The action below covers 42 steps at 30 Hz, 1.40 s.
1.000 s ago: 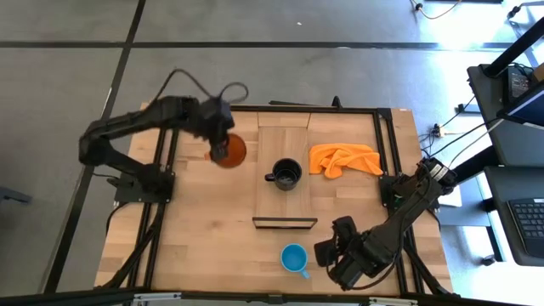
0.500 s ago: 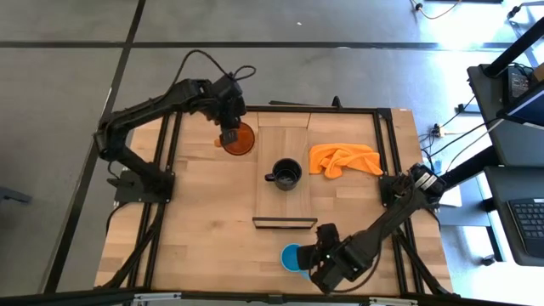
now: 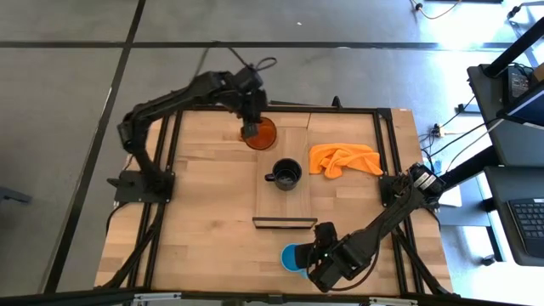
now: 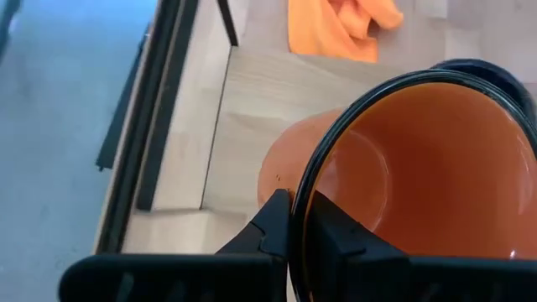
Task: Stack small to large cups/mugs on shelf
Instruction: Put the orange mug on the shelf
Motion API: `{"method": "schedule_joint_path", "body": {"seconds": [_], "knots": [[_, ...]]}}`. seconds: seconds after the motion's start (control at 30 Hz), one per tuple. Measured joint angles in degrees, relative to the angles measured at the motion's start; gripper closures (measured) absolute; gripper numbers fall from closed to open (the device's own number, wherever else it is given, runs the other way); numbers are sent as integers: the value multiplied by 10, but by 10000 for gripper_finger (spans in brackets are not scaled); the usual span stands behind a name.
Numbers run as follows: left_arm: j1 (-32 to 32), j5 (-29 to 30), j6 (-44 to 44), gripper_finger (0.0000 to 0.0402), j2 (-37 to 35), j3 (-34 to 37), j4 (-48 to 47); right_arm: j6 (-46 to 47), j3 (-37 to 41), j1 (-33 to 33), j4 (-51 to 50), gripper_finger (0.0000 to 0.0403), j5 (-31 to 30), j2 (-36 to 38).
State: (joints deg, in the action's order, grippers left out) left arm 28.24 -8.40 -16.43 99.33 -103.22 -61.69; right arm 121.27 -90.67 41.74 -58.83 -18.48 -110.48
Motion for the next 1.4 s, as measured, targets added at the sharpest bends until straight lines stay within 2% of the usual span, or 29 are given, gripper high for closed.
{"method": "schedule_joint_path", "body": {"seconds": [0.37, 0.53, 0.73, 0.97, 1.17, 1.4], "knots": [[2, -18, -22, 388, 141, -111, 12, 0, 0, 0, 28, 199, -29, 0], [11, -27, -23, 388, 174, -119, 19, -2, 0, 0, 28, 199, -29, 0], [21, -12, -38, 388, 189, -119, 27, -3, 0, 0, 21, 198, -33, 0], [33, -27, -32, 387, 202, -120, 63, -3, 0, -3, 27, 198, -44, 0], [36, -42, -32, 387, 206, -120, 70, -14, 0, -3, 70, 198, -46, -2], [36, -46, -32, 386, 207, -119, 75, -14, 1, -3, 72, 198, -41, -6]]}}
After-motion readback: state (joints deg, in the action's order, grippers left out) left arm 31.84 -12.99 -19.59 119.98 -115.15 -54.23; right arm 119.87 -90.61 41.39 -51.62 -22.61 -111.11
